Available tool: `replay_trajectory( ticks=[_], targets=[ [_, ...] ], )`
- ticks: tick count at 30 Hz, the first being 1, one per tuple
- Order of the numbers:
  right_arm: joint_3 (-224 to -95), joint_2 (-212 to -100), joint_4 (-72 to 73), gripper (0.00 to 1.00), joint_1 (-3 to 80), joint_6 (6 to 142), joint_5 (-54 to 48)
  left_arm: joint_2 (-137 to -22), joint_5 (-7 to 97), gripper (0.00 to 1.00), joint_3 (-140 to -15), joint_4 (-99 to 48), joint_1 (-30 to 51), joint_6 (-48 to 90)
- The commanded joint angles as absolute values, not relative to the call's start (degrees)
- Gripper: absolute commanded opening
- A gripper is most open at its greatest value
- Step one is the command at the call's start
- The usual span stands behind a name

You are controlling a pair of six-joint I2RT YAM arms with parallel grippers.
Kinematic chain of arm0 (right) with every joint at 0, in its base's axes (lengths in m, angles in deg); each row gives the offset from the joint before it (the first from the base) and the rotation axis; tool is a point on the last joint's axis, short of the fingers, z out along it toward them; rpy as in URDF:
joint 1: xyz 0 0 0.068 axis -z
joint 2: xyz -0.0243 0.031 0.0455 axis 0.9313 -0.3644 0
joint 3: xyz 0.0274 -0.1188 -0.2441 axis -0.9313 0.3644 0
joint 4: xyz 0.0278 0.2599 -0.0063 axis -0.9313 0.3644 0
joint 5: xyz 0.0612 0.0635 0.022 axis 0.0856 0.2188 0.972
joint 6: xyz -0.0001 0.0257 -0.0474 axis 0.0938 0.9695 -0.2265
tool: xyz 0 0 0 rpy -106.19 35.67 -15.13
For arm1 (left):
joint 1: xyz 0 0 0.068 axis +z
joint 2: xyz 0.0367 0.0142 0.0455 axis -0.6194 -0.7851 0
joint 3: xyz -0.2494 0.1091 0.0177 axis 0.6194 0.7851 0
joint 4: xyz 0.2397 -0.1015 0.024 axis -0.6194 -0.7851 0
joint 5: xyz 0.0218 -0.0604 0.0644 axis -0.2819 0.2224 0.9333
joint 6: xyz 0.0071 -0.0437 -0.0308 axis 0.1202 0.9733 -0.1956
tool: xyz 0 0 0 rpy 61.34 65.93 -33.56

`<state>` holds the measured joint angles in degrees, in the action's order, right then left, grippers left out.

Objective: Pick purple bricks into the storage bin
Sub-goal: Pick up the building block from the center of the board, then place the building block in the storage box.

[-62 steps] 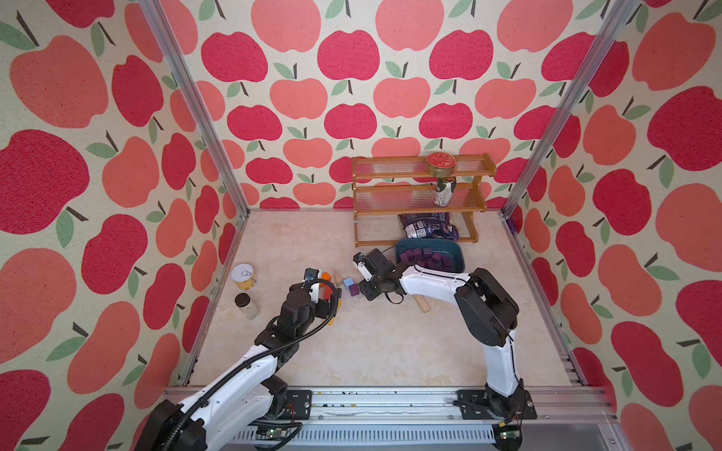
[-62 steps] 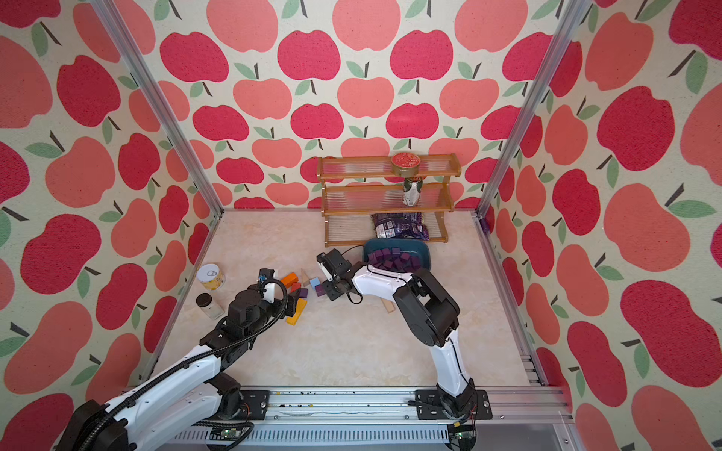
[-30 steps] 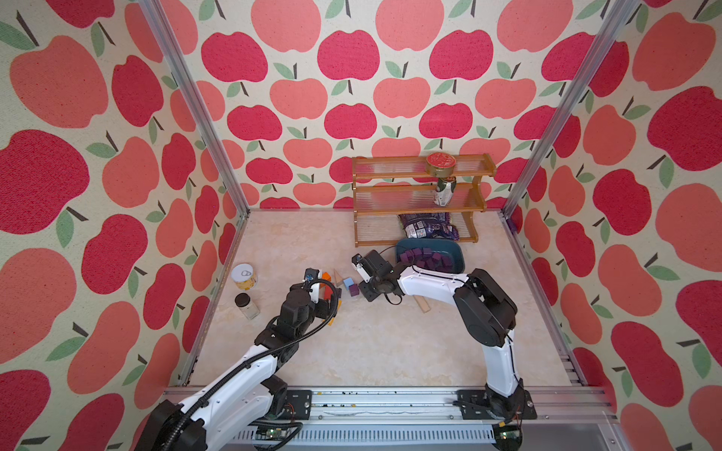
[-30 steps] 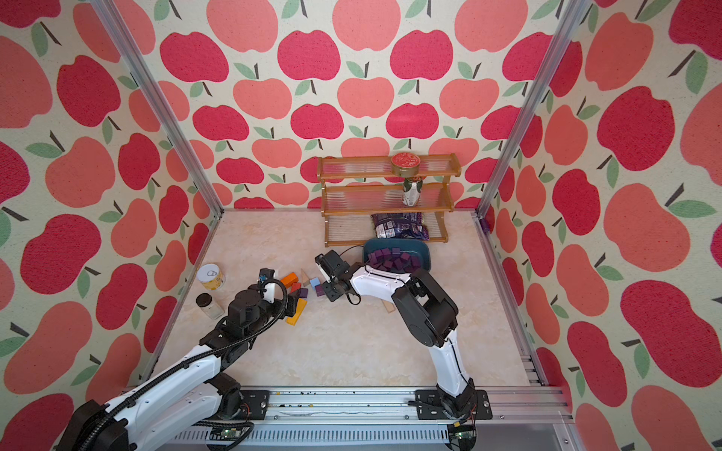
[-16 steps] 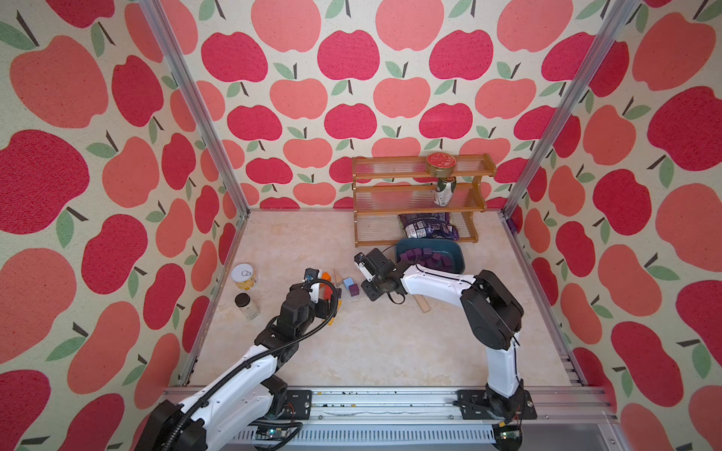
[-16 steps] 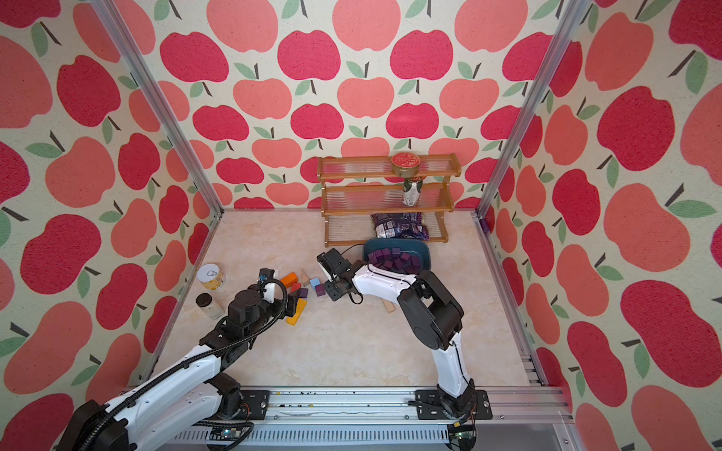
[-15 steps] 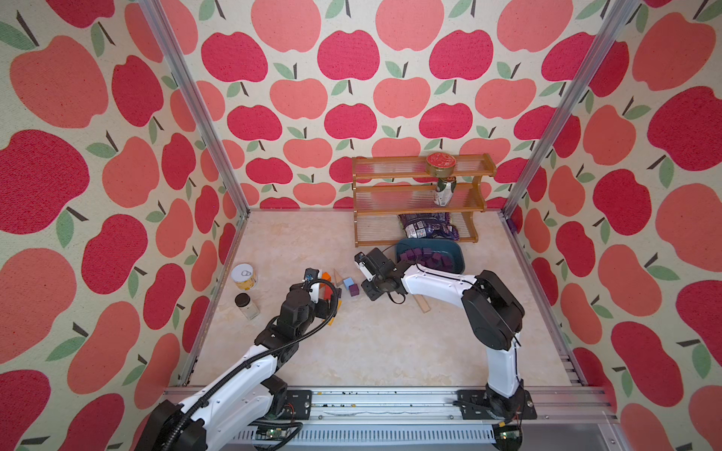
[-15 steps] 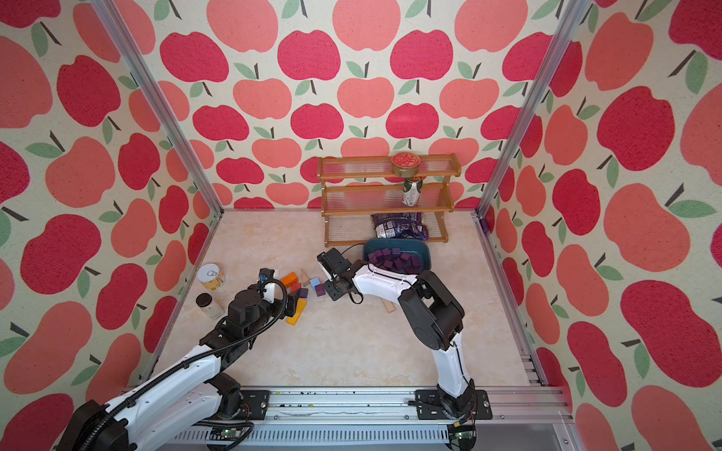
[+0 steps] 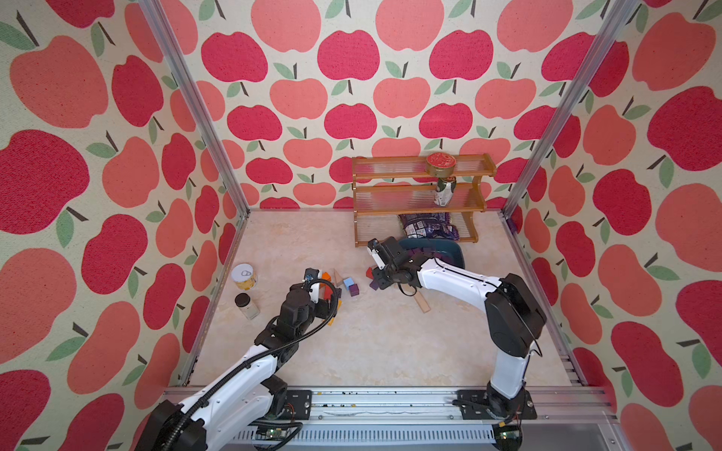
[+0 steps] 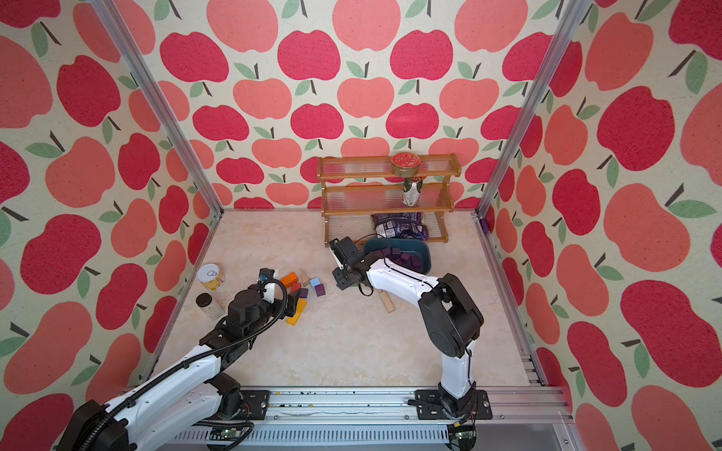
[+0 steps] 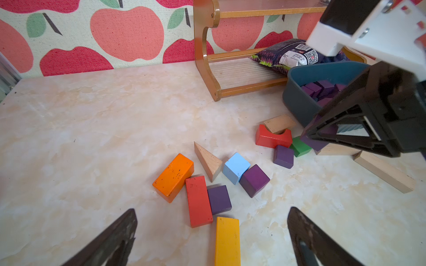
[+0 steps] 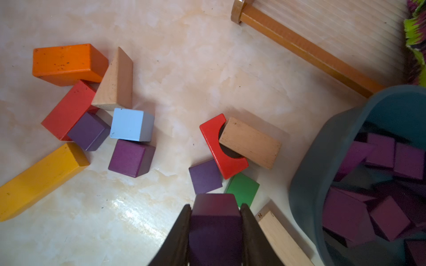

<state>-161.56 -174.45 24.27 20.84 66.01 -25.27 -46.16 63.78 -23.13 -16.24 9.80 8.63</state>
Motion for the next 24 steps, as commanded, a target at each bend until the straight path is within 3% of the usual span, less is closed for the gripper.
replay_trajectory(
  ticks=[1,24],
  targets=[
    [-160.5,-172.8,26.3,0.25,21.4,67.1,-25.8,-46.2,63.1,0.99,-22.5,-16.4,10.2,9.3],
    [-160.7,-167.2,26.1,0.27,31.6,66.8,-27.5,-46.6,62.9,0.99,-22.5,-16.2,10.2,9.5]
  ],
)
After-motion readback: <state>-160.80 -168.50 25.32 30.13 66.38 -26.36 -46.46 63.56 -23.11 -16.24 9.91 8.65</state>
